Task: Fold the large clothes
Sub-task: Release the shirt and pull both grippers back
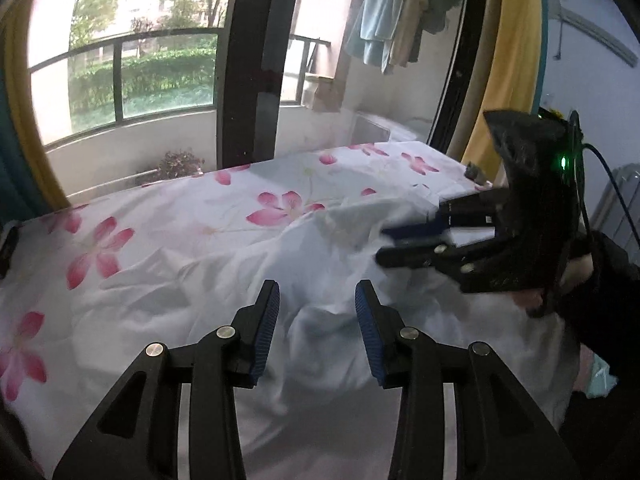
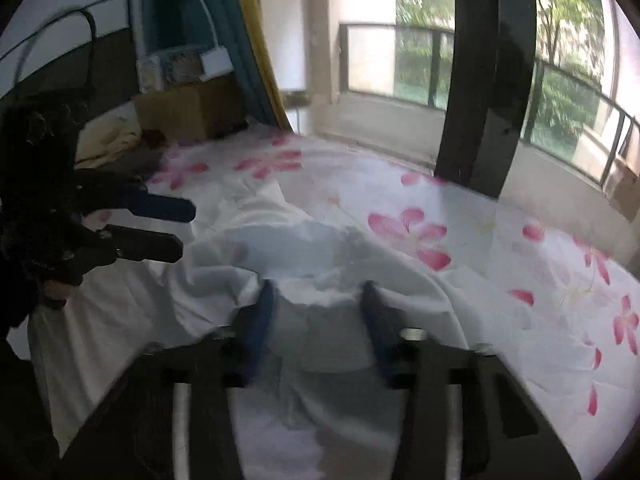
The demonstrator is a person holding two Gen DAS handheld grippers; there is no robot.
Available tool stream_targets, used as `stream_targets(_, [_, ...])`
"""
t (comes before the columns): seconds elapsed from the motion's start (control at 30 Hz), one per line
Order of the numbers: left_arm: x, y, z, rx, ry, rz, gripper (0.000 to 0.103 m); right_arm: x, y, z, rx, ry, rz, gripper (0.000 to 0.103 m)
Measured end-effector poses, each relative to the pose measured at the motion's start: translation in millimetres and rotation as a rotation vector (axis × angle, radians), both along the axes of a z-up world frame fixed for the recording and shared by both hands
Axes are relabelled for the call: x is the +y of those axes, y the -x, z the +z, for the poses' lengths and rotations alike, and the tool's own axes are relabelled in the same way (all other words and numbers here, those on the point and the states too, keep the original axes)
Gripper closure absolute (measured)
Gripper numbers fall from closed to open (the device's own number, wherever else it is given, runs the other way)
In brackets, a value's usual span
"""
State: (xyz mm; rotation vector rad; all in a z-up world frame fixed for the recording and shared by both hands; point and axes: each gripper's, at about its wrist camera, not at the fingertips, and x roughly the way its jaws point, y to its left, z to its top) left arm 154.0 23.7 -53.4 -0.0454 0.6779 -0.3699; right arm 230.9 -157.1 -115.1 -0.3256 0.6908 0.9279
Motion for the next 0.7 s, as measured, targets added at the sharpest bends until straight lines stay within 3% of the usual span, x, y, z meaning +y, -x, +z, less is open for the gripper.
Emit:
stream_targets(0.07, [-7,-10,-5,0.009,-0.009,-0.014,0.061,2,-6,-12,0.059,0.033,-0.015,0.096])
stream_targets(0.37, [-33,-25,-44,0.177,-0.069,-0.034,0.061,-18,17,-32,0.14,0.069,-0.058,0.097])
stream_targets(0.7, [-27,15,-21,0.1,0.0,0.006,0.061,-44,37,-12,0.109,0.064,-0.211,0.096])
